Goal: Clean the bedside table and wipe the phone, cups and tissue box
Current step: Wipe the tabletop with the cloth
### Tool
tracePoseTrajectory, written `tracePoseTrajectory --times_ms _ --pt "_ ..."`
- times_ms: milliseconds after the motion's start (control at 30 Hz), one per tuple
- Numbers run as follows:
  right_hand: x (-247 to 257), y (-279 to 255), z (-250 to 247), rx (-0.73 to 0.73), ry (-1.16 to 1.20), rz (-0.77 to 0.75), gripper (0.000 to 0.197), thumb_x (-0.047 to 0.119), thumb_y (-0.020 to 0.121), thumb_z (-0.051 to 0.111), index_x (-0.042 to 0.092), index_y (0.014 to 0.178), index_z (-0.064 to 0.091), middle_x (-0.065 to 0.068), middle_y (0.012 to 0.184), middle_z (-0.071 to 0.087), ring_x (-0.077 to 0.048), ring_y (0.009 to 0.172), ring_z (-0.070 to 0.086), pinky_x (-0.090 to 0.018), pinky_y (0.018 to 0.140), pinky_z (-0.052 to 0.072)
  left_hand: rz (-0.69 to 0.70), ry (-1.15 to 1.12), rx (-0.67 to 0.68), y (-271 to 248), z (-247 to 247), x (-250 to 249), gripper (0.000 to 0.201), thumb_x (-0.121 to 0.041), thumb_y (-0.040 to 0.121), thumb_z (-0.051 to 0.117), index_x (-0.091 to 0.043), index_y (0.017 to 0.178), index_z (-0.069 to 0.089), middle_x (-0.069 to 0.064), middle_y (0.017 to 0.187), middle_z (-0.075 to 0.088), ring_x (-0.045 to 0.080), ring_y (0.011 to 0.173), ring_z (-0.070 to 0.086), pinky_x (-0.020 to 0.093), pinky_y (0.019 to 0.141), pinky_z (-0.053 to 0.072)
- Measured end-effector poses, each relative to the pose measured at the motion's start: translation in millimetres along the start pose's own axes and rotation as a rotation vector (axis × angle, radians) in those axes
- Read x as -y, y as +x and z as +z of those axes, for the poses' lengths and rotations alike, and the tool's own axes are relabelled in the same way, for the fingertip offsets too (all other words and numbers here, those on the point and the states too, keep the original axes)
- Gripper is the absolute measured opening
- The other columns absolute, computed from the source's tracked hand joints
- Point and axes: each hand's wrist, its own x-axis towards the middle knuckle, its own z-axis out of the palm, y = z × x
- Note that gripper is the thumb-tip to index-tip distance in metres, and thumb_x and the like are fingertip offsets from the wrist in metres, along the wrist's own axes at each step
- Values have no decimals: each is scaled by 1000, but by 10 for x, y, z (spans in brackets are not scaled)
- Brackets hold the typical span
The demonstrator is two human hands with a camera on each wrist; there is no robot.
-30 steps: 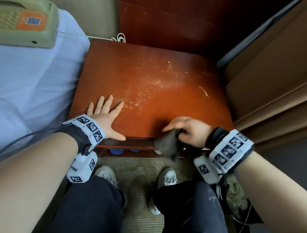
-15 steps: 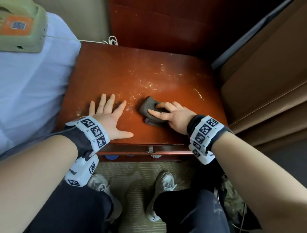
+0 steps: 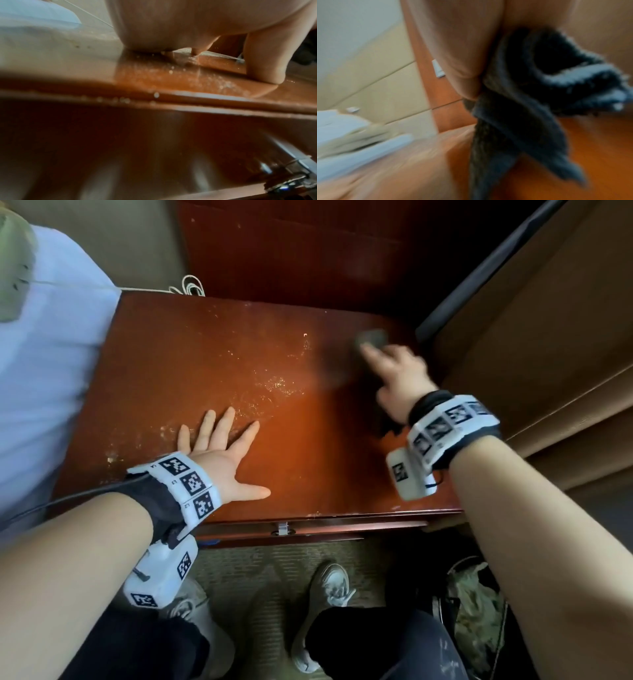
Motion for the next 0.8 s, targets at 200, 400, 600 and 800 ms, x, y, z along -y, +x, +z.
tracePoseTrajectory --times_ms 200,400,600,800 --pt "122 201 220 286 -223 -147 84 -3 82 38 58 136 17 14 154 4 -28 137 15 -40 111 23 9 -5 -13 19 19 24 103 -74 74 49 -42 141 -22 -1 148 -39 23 139 -33 51 113 -16" --pt "-429 258 -102 278 -303 359 77 10 90 48 41 146 6 -2 156 2 -36 139 13 -48 114 18 7 -11 -9 29 17 20 105 -75 72 50 -43 141 -23 -2 148 -39 24 138 -33 51 113 -16" --pt "49 383 43 255 -112 -40 77 2 85 47 44 144 17 3 155 8 -29 138 15 -38 113 19 13 60 -8 57 -50 44 106 -74 71 52 -42 142 -20 1 151 -31 26 142 -25 51 116 -8" --pt "222 535 35 439 -229 -196 83 1 86 40 57 138 9 20 153 -6 -26 140 6 -42 111 22 -21 29 -28 213 -492 161 108 -73 70 55 -40 143 -18 2 153 -26 25 144 -15 45 117 -1"
